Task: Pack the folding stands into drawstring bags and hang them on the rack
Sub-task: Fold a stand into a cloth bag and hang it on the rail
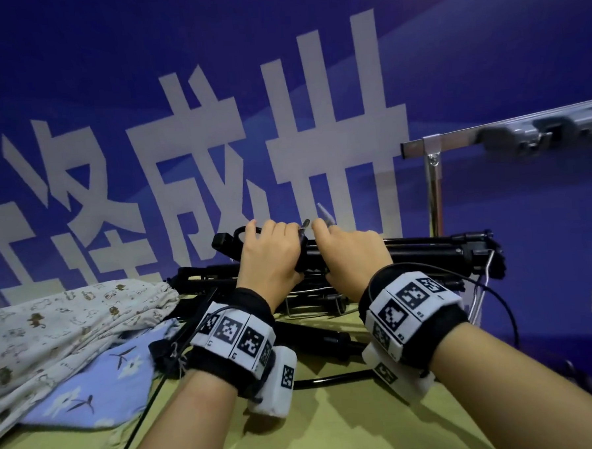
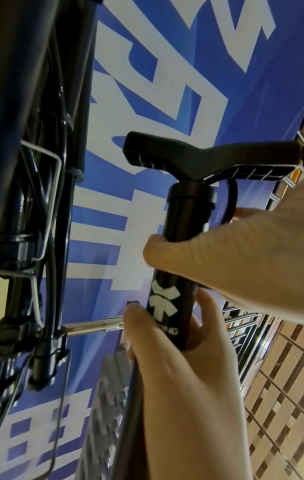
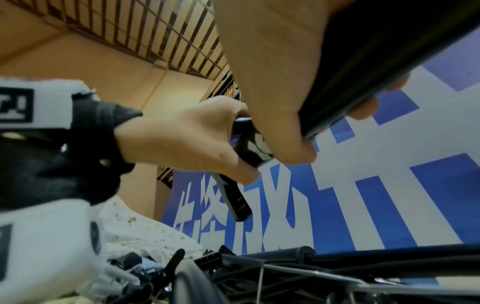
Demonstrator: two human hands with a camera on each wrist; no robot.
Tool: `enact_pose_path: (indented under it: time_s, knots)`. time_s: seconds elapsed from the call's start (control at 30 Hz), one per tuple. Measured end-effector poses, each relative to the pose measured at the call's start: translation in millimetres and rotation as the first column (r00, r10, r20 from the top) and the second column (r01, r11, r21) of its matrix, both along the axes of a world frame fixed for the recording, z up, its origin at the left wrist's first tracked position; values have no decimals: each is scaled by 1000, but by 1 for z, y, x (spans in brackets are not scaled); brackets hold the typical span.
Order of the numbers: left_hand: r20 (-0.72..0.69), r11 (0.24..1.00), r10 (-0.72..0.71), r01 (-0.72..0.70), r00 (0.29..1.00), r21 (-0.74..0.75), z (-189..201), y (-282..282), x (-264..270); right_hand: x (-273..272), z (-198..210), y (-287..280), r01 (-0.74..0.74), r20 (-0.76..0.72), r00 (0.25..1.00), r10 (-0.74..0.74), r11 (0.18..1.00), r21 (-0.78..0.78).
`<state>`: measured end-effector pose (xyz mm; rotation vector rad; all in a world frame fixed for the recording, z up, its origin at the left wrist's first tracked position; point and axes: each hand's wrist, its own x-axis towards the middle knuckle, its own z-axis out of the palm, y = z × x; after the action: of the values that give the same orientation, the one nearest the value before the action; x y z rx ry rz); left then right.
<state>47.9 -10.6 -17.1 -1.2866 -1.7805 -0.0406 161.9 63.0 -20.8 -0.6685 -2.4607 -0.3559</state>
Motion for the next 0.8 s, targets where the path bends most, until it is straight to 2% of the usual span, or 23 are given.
enact_pose_path:
  time_s: [0.17, 0.27, 0.33, 0.4, 0.47, 0.5, 0.57, 0.63, 0.67, 0.73, 0.8]
  knots:
    - [22, 1000, 3, -3, 1000, -6, 7, -4, 1, 1, -1, -3, -25, 50, 998, 22, 998, 52]
    - [141, 978, 89, -60, 986, -199, 15, -10, 5, -2, -3, -5, -34, 84, 996, 28, 997, 71]
    - [284, 961, 53, 29, 957, -275, 24, -17, 6, -3, -3, -4, -31, 106, 994, 23, 997, 75]
    - [525, 959, -58, 193, 849, -206, 37, -30, 8, -4, -3, -2, -11, 113, 994, 5, 999, 52]
    - [671, 965, -159, 259, 725, -51, 48, -47, 5, -4, -4, 0, 14, 120, 993, -18, 999, 34]
    - [686, 969, -202, 245, 699, 36, 52, -55, 0, -4, -4, 0, 23, 130, 991, -26, 999, 31]
    - [640, 961, -270, 154, 720, 231, 58, -71, -17, -5, -6, 0, 28, 156, 987, -33, 999, 29]
    - [594, 907, -318, 54, 739, 418, 59, -88, -44, -5, -7, -1, 24, 172, 985, -29, 999, 28]
    - [615, 889, -304, -16, 728, 458, 56, -97, -60, -6, -8, -1, 22, 182, 983, -26, 999, 24]
    - [732, 910, -178, -173, 658, 377, 44, -114, -94, -7, -7, -4, 22, 207, 978, -25, 1000, 15]
    - [830, 951, 64, -285, 554, 117, 24, -129, -125, -11, -5, -8, 22, 226, 974, -21, 1000, 0]
